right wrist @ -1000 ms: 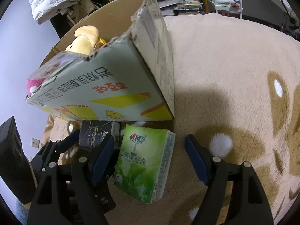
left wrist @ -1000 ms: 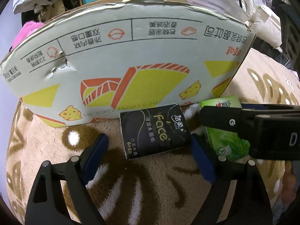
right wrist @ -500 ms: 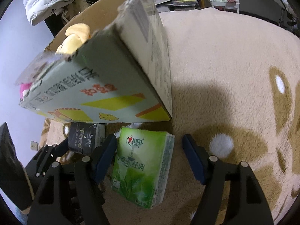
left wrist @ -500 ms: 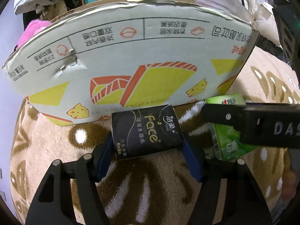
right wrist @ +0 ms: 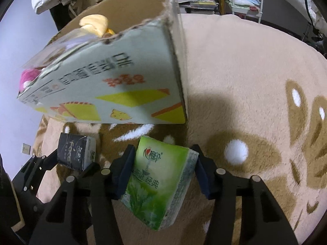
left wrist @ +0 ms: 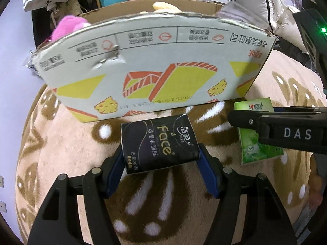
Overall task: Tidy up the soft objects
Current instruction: 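Lift both tissue packets and carry them over the box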
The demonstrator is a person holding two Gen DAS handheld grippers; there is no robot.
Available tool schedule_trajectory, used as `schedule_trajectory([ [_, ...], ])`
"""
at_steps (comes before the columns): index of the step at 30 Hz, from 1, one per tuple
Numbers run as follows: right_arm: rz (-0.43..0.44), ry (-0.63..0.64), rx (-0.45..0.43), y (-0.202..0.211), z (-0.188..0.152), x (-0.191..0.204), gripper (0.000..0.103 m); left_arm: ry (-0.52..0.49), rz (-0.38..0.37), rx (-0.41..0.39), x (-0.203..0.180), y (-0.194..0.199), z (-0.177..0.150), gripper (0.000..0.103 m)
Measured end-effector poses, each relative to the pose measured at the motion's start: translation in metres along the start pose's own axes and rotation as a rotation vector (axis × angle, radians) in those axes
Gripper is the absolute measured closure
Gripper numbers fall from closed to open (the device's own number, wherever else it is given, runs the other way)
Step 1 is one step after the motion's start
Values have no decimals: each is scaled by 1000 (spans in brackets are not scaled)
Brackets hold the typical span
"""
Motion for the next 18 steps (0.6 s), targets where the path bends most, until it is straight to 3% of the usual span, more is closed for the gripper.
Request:
schedule_trajectory([
  [5, 76, 2, -60, 14, -7, 5, 47, 16, -3, -41, 8, 25, -3, 37],
  [18, 109, 99, -318, 97, -6, 21, 48, -30, 76, -263, -16, 110, -5, 37],
])
Point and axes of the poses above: each gripper's, at about its wrist camera, not at the fingertips, and y roughly against the way its jaws point, x to its left, z to its top, the point moved 1 cm from there along -y, roughly the way its jaws point, and after that the axes turned 9 degrees about y, right-handed, at the moved point
